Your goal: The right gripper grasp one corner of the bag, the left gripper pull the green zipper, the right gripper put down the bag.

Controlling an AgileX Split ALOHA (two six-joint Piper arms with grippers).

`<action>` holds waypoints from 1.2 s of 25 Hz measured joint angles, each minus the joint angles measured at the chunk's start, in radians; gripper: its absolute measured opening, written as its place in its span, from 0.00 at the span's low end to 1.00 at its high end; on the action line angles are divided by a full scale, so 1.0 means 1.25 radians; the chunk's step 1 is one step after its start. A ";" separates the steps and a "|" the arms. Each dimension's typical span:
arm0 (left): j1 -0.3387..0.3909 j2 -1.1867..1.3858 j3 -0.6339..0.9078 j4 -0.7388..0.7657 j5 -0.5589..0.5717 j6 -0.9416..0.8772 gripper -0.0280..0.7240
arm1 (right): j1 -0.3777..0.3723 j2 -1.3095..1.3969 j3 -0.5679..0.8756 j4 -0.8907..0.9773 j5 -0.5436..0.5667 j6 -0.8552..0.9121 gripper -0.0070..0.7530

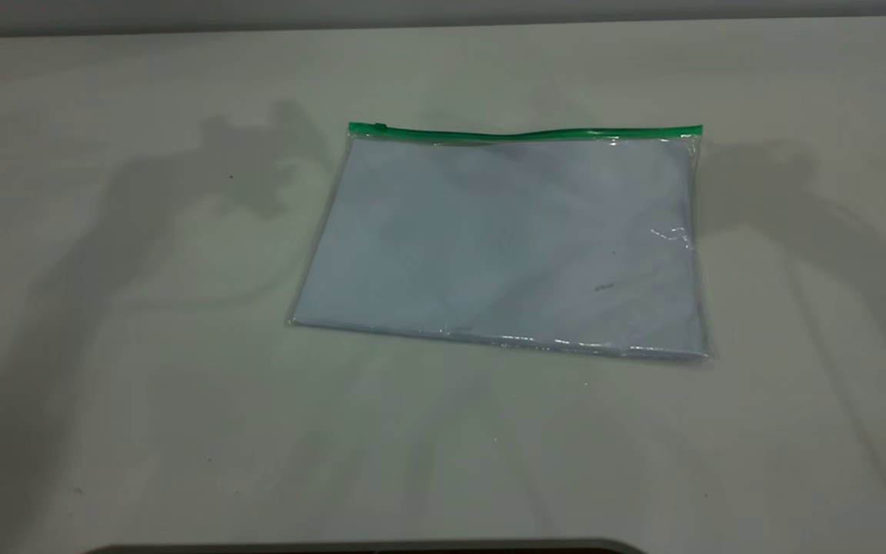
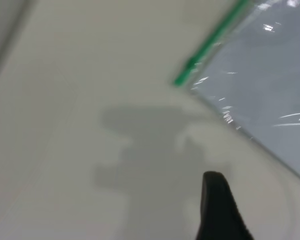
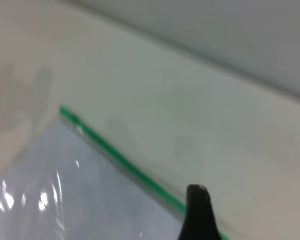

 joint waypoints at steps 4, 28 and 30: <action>0.000 -0.135 0.000 0.106 0.040 -0.180 0.69 | -0.023 -0.161 0.000 -0.097 0.054 0.151 0.79; 0.000 -0.760 0.253 0.334 0.184 -0.690 0.69 | -0.062 -0.831 0.148 -0.422 0.434 0.565 0.79; 0.000 -0.835 0.356 0.334 0.184 -0.697 0.69 | -0.062 -0.897 0.205 -0.421 0.435 0.574 0.79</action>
